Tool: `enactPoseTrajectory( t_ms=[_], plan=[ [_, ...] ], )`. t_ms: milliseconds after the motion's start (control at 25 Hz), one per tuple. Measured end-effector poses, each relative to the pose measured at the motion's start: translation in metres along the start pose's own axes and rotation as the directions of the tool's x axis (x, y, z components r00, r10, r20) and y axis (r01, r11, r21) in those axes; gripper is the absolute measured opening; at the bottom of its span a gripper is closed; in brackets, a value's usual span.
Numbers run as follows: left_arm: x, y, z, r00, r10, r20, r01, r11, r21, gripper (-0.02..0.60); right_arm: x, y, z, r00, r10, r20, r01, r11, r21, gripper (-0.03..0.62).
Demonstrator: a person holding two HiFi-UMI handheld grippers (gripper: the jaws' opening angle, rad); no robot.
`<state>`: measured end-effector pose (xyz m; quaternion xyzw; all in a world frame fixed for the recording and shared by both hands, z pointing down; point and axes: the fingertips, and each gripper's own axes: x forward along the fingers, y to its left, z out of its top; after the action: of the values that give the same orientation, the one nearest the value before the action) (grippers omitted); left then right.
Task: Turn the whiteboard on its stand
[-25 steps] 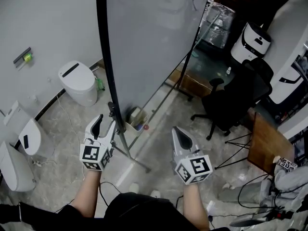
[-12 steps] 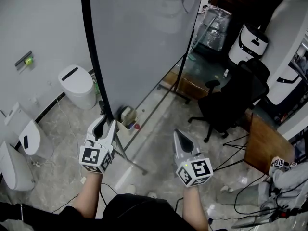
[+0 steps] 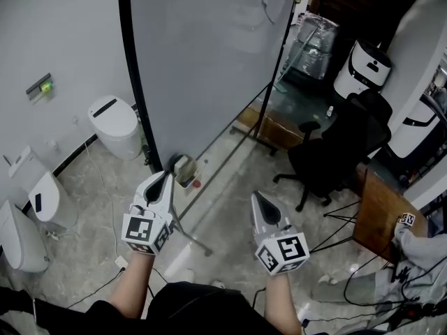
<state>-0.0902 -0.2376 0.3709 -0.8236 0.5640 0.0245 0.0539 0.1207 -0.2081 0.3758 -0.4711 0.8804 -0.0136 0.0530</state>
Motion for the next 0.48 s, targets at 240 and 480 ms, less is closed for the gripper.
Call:
enactPoseTrajectory(
  t_ms=[240,480],
  plan=[
    [-0.005,-0.004,-0.008,1.000,0.017,-0.021,-0.017,1.000,-0.006,0.005,0.001,0.001,-0.001,1.000,0.023,-0.009,-0.024,1.000,-0.005,0.008],
    [-0.007,-0.002,-0.012,0.998,0.033,-0.044,-0.034,0.999,-0.004,0.003,0.002,-0.001,-0.003,0.999,0.031,-0.024,-0.031,1.000,-0.001,0.008]
  ],
)
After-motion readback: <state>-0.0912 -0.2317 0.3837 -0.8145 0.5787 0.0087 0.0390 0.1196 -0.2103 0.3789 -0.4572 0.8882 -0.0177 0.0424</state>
